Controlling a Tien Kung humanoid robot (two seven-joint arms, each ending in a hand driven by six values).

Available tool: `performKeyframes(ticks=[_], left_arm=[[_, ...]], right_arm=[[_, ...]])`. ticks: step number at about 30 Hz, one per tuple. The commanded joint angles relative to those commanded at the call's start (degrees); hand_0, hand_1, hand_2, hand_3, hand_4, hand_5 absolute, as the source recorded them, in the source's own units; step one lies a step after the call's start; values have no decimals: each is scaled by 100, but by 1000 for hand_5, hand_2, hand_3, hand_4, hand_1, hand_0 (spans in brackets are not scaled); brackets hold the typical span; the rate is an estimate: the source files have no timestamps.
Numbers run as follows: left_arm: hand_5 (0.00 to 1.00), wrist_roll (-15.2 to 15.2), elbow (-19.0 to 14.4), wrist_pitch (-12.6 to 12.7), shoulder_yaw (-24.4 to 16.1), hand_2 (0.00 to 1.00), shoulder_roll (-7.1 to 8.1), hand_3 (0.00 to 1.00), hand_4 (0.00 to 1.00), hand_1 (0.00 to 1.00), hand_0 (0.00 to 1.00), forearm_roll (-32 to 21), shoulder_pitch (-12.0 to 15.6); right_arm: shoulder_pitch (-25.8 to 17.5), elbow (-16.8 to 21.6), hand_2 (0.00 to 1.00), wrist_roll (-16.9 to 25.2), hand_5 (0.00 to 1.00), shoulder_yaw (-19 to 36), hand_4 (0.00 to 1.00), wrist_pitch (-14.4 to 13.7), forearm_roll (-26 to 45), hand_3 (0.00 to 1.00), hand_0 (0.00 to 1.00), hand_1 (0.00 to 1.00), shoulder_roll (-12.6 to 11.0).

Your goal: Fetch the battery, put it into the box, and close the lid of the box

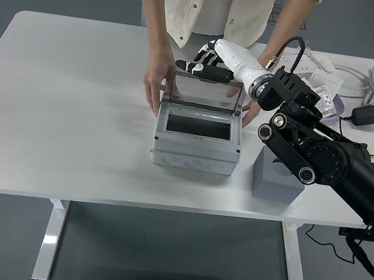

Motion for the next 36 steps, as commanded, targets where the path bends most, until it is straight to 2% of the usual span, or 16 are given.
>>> performKeyframes(ticks=[8,14,22,36], left_arm=[[344,-3,0,5,48,627,-11,600,619,721,650,-69,1],[344,1,0,7,49,626,-10,600,619,721,650,-62,7],[344,4,0,9,49,626,-12,599,619,721,650,-56,25],[344,-9,0,16,107,627,-18,599,619,721,649,-109,40]], right_arm=[[-212,348,599,-239,968,-84,998,219,-97,634,703,569,-94],[-317,750,601,-447,973,-101,998,421,-250,639,699,571,-216],[-338,1371,599,-826,973,-98,998,866,-471,640,691,564,-392],[-392,1808,601,-1203,981,-147,998,1457,-551,653,683,561,-478]])
